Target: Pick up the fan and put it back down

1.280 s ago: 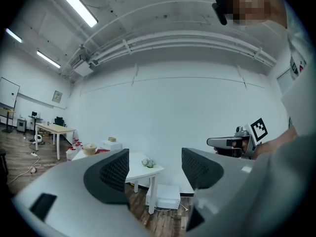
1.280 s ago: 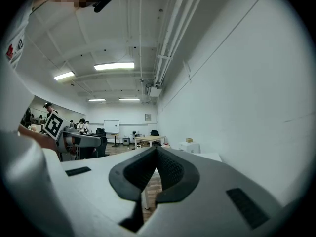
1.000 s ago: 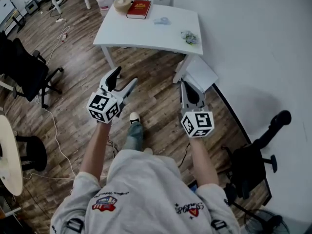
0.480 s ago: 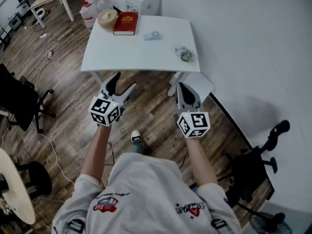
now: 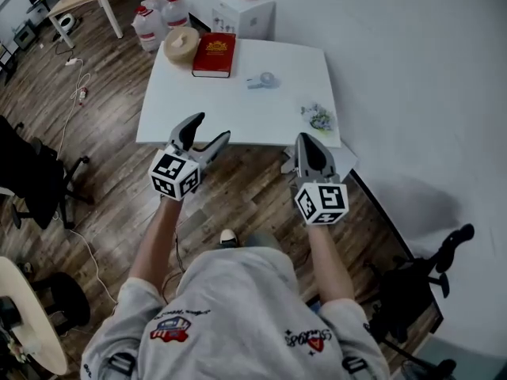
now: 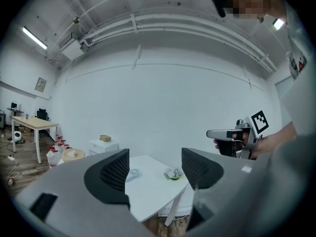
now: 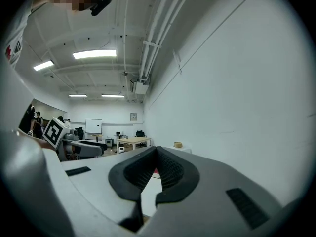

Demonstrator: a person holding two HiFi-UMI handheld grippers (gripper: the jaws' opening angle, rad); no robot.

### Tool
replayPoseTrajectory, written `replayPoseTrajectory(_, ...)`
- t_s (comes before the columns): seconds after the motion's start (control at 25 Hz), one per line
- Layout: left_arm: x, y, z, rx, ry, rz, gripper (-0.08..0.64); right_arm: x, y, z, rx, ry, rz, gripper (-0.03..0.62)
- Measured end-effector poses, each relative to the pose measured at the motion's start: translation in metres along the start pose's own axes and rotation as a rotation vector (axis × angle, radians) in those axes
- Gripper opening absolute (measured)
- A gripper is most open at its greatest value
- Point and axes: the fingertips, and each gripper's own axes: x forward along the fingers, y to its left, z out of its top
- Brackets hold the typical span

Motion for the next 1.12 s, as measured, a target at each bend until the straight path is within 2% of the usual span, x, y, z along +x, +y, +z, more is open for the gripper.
replayPoseTrajectory(0.28, 0.069, 0.054, -0.009, -0.033, 0.015, 0.000, 0.314, 0.079, -0.044, -0.013, 0.011, 0.019, -0.005, 0.000)
replayPoseTrajectory(0.48, 0.131, 0.080, -0.002, -0.036, 0.005, 0.004, 0.314, 0.144, -0.086, -0.015, 0.018, 0.011, 0.018, 0.000)
replayPoseTrajectory(0.88, 0.256, 0.160, 0.028, -0.003, -0.005, 0.071, 0.314, 0.312, -0.151, -0.006, 0.045, 0.035, 0.156, 0.000)
replayPoseTrajectory(1.12, 0.305, 0.198, 0.015, -0.005, 0.052, 0.081, 0.314, 0.375, -0.172, -0.016, 0.053, 0.050, 0.205, 0.000)
